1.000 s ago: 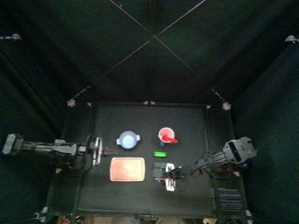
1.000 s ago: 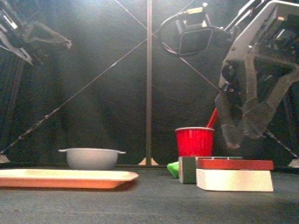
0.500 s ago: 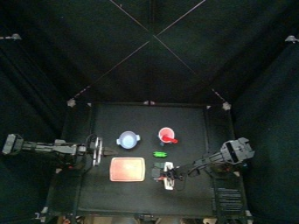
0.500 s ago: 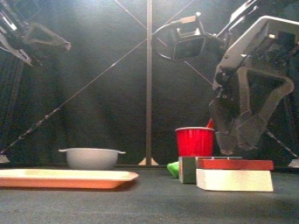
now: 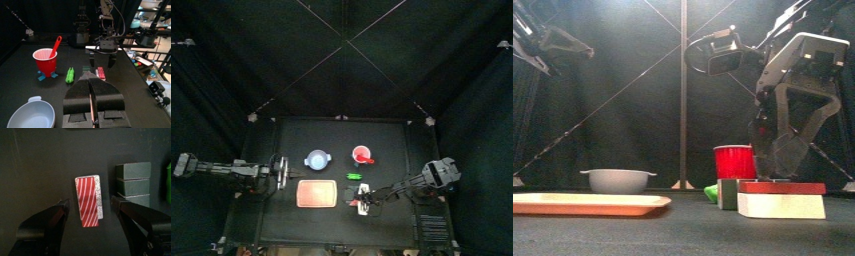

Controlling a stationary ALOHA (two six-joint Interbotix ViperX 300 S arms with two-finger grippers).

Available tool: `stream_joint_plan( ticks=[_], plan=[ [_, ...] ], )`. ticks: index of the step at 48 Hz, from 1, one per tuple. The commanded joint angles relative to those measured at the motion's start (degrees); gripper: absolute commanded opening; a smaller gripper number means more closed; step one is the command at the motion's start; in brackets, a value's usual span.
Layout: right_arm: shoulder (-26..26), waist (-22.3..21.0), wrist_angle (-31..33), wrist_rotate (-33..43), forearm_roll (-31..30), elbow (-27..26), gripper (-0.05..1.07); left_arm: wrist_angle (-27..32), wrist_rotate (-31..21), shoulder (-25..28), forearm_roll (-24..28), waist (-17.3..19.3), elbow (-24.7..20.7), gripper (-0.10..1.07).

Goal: Grab green sushi

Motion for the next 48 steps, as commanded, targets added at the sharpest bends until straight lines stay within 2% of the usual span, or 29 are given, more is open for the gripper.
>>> stream_joint_plan(
  ticks=[1, 20, 37, 48],
  plan=[
    [-0.35, 0.18, -0.26, 0.09, -0.18, -1.05, 0.97, -0.26, 0.09, 0.35, 0.09, 0.09, -0.62, -0.02],
    [3.25, 0.18, -0.97, 0.09, -0.09, -2.20, 0.93, -0.26, 0.09, 0.35, 0.09, 0.09, -0.70, -0.02],
    [4.39, 0.09, -1.58, 0.09, 0.09, -2.37, 0.72, -0.26, 0.09, 0.35, 0.09, 0.09, -0.70, -0.02],
    [3.87, 0.09, -2.20, 0.00, -0.18, -2.81, 0.68, -0.26, 0.09, 0.35, 0.09, 0.09, -0.62, -0.02]
  ],
)
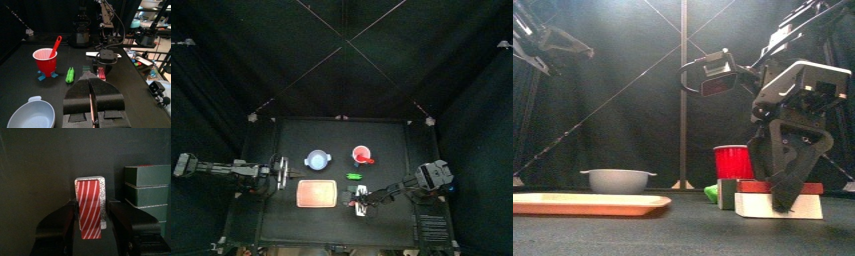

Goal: Grab green sushi

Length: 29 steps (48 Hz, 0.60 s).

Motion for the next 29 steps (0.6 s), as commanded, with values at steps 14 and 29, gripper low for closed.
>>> stream_joint_plan(
  ticks=[14, 29],
  plan=[
    [-3.96, 0.00, -0.09, 0.18, -0.09, -2.55, 0.68, -0.26, 0.18, 0.35, 0.18, 0.35, -0.79, -0.02],
    [-3.96, -0.26, -0.18, 0.18, 0.09, -3.25, 0.67, -0.26, 0.18, 0.35, 0.26, 0.97, -0.79, -0.02]
  ],
)
